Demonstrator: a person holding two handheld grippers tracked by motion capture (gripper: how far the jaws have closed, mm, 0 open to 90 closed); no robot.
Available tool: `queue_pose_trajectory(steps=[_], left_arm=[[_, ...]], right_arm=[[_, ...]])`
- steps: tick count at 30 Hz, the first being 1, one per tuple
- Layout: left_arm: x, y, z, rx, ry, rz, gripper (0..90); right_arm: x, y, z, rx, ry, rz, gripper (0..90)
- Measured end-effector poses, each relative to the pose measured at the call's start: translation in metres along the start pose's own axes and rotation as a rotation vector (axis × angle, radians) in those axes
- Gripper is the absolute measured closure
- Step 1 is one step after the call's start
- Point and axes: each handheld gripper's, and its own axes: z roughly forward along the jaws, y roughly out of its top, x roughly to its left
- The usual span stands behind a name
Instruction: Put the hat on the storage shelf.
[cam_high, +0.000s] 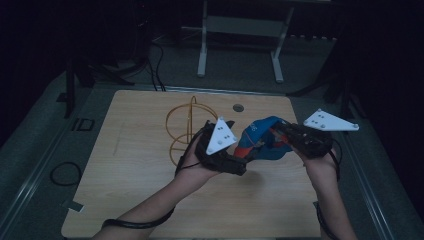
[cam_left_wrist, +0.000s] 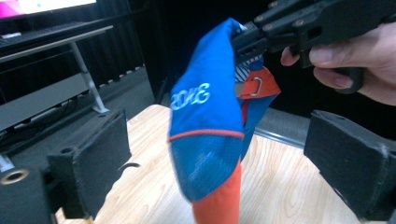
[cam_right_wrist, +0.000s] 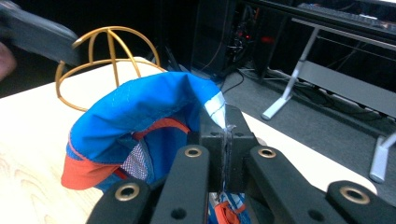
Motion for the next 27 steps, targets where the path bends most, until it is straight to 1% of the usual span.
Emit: queue_pose_trajectory(steps=[1,2,3,4,5,6,7,9,10,11,12,13,14,15,16,17,19,20,23,25,27], left_arm=[[-0.001,0.001,0.006,0.002,-0.002,-0.003,11.2],[-0.001,0.001,0.006,0.002,-0.002,-0.003,12.4],[-0.002,0.002,0.014,0.005,-0.01,-0.005,12.4],[-0.003,0.002,0.019,0.006,-0.016,-0.006,14.9],[-0.003,0.002,0.022,0.003,-0.01,-0.005,15.2],[-0.004,0.002,0.025,-0.002,-0.014,0.0,17.0],[-0.004,0.002,0.028,0.001,-0.005,0.003,19.4],[-0.005,0.002,0.035,0.024,0.008,0.015,22.0],[-0.006,0.002,0.037,0.04,0.028,0.021,26.3],[-0.006,0.001,0.039,0.046,0.039,0.023,29.4],[-0.006,0.001,0.042,0.066,0.042,0.032,32.9],[-0.006,0.001,0.042,0.072,0.069,0.038,36.3],[-0.005,0.0,0.042,0.072,0.085,0.042,43.2],[-0.004,0.0,0.043,0.082,0.093,0.042,46.1],[-0.003,0.0,0.043,0.088,0.106,0.038,46.8],[-0.002,0.0,0.043,0.09,0.116,0.027,51.6],[0.002,-0.001,0.044,0.106,0.127,0.011,61.7],[0.004,-0.001,0.044,0.104,0.134,0.005,67.2],[0.008,-0.001,0.044,0.099,0.151,0.016,81.0],[0.009,0.0,0.044,0.094,0.157,0.014,85.4],[0.009,0.001,0.045,0.092,0.16,0.027,87.3]], right_arm=[[0.001,0.0,0.0,-0.001,0.003,-0.002,89.0],[0.001,0.0,0.0,-0.001,0.003,-0.002,89.0],[0.002,0.0,0.0,-0.002,0.005,-0.003,88.9],[0.004,0.0,0.001,-0.003,0.009,-0.006,88.9],[0.005,0.0,0.001,0.0,0.012,-0.009,88.9],[0.005,0.0,0.002,0.0,0.012,-0.011,88.9],[0.006,0.0,0.002,0.002,0.014,-0.007,89.0],[0.007,-0.001,0.002,0.003,0.02,-0.011,88.9],[0.008,-0.001,0.002,0.003,0.018,-0.019,88.9],[0.008,-0.001,0.001,0.003,0.018,-0.021,88.9],[0.008,-0.001,0.001,0.004,0.018,-0.024,88.9],[0.008,-0.001,0.0,0.004,0.014,-0.023,88.9],[0.007,-0.001,0.0,0.005,0.016,-0.022,88.9],[0.007,-0.002,0.0,0.003,0.017,-0.019,88.9],[0.007,-0.002,-0.001,0.003,0.016,-0.015,88.9],[0.007,-0.003,-0.001,0.001,0.018,-0.018,88.9],[0.008,-0.004,-0.003,0.001,0.022,-0.016,88.9],[0.009,-0.005,-0.003,0.001,0.025,-0.019,88.9],[0.012,-0.007,-0.004,0.006,0.032,-0.028,88.9],[0.014,-0.009,-0.004,0.01,0.035,-0.032,88.9],[0.017,-0.011,-0.004,0.014,0.033,-0.034,88.8]])
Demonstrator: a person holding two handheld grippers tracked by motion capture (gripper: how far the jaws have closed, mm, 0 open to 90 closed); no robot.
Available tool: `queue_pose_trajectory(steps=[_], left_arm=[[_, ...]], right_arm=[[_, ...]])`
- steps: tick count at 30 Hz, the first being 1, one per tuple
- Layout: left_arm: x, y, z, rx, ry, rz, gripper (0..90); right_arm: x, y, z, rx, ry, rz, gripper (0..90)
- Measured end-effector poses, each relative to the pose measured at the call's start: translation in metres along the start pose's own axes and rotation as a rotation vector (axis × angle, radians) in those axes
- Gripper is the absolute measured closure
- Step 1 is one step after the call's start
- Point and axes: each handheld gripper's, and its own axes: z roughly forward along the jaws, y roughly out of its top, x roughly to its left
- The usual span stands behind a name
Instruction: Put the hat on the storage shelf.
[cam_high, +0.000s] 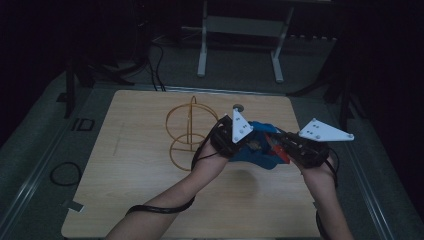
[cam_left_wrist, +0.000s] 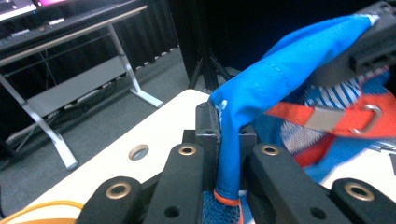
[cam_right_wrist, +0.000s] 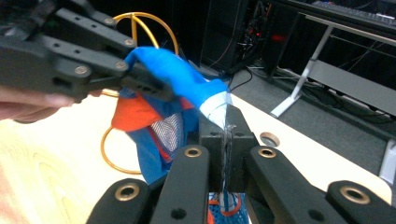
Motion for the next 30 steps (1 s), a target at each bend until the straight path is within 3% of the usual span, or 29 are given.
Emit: queue_pose_trajectory(steps=[4,8,12,20,22,24,25,26,30], left_arm=[[0.001,-0.001,0.001,-0.014,-0.011,0.001,88.0],[-0.001,0.001,-0.001,-0.057,-0.04,-0.013,88.3],[-0.003,0.007,-0.007,-0.1,-0.06,-0.001,88.3],[-0.004,0.012,-0.02,-0.155,-0.081,0.014,88.4],[-0.002,0.011,-0.021,-0.162,-0.098,0.008,88.3],[0.007,0.009,-0.025,-0.185,-0.126,0.006,88.3],[0.01,0.008,-0.026,-0.198,-0.147,0.005,88.3],[0.013,0.007,-0.028,-0.196,-0.144,0.011,88.2],[0.025,0.003,-0.033,-0.21,-0.245,0.034,88.2]], right_arm=[[0.005,-0.006,-0.002,0.003,0.009,0.013,88.7],[0.014,-0.012,-0.008,-0.01,0.006,0.016,88.2],[0.022,-0.015,-0.016,-0.023,0.027,0.01,87.1],[0.034,-0.023,-0.04,-0.096,0.099,0.025,61.5],[0.036,-0.024,-0.048,-0.108,0.106,0.011,51.5],[0.038,-0.025,-0.057,-0.132,0.088,-0.009,49.5],[0.038,-0.026,-0.06,-0.14,0.095,-0.007,46.2],[0.037,-0.027,-0.063,-0.144,0.117,-0.017,44.1],[0.028,-0.032,-0.069,-0.149,0.103,-0.007,44.3]])
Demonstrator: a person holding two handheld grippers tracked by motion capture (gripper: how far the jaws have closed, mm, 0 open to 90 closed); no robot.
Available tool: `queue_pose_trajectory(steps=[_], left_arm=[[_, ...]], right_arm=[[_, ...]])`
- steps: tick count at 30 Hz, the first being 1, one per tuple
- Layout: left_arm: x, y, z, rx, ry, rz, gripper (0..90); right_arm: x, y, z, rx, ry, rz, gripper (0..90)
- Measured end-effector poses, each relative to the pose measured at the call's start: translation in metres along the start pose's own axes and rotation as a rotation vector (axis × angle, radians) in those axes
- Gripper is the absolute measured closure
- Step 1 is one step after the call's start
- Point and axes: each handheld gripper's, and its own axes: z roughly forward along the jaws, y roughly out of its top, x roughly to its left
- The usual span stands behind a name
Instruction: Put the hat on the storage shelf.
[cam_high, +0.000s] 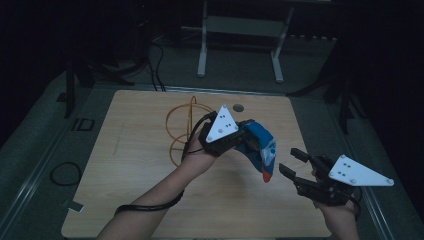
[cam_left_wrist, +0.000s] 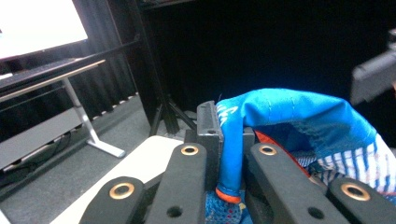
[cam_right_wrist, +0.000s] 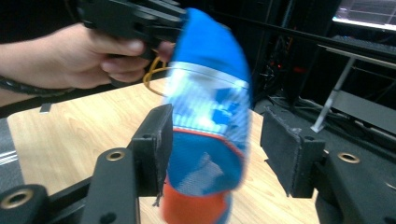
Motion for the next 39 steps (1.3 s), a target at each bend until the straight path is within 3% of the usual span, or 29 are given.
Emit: queue_pose_trajectory(steps=[3,6,9,10,11,17,20,23,26,31,37,39], left_arm=[[0.002,-0.002,-0.004,-0.004,-0.076,0.042,88.2],[0.001,-0.005,-0.009,-0.05,-0.181,0.079,88.2],[0.001,-0.007,-0.014,-0.116,-0.255,0.105,88.1],[0.001,-0.007,-0.015,-0.132,-0.266,0.095,88.1],[0.003,-0.008,-0.016,-0.153,-0.311,0.073,88.1],[0.005,-0.011,-0.017,-0.269,-0.506,0.034,88.0],[0.003,-0.011,-0.016,-0.29,-0.564,0.024,88.0],[0.002,-0.011,-0.017,-0.3,-0.597,0.013,88.0],[0.001,-0.011,-0.018,-0.303,-0.604,0.016,88.0],[0.003,-0.012,-0.018,-0.299,-0.587,0.019,88.0],[0.004,-0.016,-0.015,-0.287,-0.577,0.006,88.0],[0.004,-0.018,-0.014,-0.264,-0.554,0.017,87.9]], right_arm=[[-0.007,-0.005,-0.001,0.017,-0.019,-0.001,47.0],[-0.007,-0.01,0.001,0.029,-0.002,0.004,49.7],[-0.003,-0.013,0.003,0.039,0.025,-0.002,49.7],[0.0,-0.013,0.003,0.04,0.035,-0.004,49.7],[0.002,-0.013,0.002,0.036,0.045,-0.002,49.7],[0.023,-0.018,-0.002,-0.013,0.116,0.022,48.4],[0.035,-0.019,-0.002,-0.017,0.148,0.008,47.1],[0.043,-0.019,0.0,-0.017,0.152,-0.01,46.9],[0.044,-0.019,0.005,-0.016,0.151,-0.006,46.9],[0.044,-0.017,0.015,-0.01,0.141,-0.007,51.5],[0.042,-0.019,0.023,0.01,0.113,-0.008,74.5],[0.04,-0.019,0.026,0.019,0.097,-0.002,85.6]])
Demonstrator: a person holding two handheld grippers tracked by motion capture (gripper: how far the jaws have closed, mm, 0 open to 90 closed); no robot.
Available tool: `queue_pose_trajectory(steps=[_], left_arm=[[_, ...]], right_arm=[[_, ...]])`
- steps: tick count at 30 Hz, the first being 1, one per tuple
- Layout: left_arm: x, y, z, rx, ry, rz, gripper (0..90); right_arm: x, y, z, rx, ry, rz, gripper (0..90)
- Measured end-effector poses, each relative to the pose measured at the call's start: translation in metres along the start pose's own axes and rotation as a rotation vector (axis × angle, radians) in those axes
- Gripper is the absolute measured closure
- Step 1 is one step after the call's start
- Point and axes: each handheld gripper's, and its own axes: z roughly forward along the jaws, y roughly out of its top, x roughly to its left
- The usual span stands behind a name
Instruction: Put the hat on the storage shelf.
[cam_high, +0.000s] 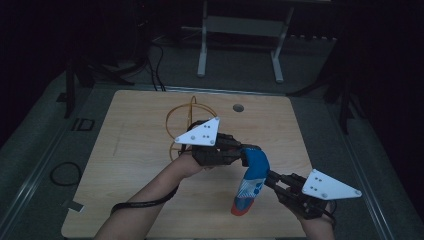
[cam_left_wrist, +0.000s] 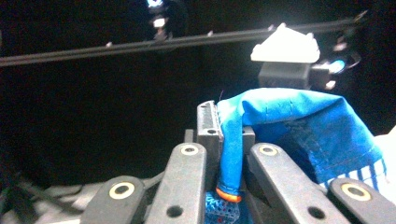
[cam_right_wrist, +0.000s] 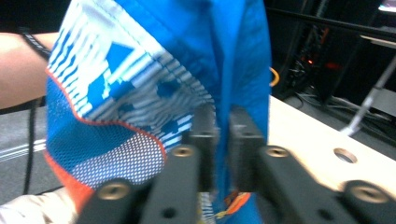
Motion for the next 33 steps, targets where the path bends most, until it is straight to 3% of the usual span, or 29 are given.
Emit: queue_pose_trajectory(steps=[1,5,9,12,17,20,23,27,32,33], left_arm=[[0.0,-0.001,-0.001,0.008,0.007,0.006,88.0],[0.001,-0.004,-0.005,0.065,0.05,0.025,87.8],[-0.001,-0.004,-0.01,0.093,0.081,0.046,87.8],[-0.004,-0.003,-0.009,0.111,0.081,0.059,87.8],[-0.008,-0.001,-0.006,0.169,0.095,0.094,87.5],[-0.009,0.001,-0.006,0.203,0.109,0.079,86.5],[-0.01,0.004,-0.009,0.233,0.143,0.065,80.6],[-0.018,0.007,-0.013,0.287,0.215,0.068,59.8],[-0.025,0.009,-0.024,0.343,0.305,0.075,51.1],[-0.025,0.009,-0.024,0.343,0.305,0.075,47.8]], right_arm=[[-0.001,0.0,0.0,0.007,-0.008,0.004,89.4],[-0.003,0.0,0.0,0.026,-0.045,0.002,90.0],[-0.007,0.002,-0.008,-0.004,-0.075,0.011,90.0],[-0.009,0.005,-0.016,-0.035,-0.117,0.011,90.0],[-0.017,0.014,-0.028,-0.065,-0.149,0.008,90.0],[-0.018,0.02,-0.026,-0.049,-0.162,-0.012,90.0],[-0.022,0.025,-0.023,-0.032,-0.165,-0.021,90.0],[-0.027,0.029,-0.027,-0.038,-0.173,-0.018,90.0],[-0.027,0.038,-0.028,-0.043,-0.191,-0.033,90.0],[-0.027,0.04,-0.028,-0.044,-0.197,-0.038,90.0]])
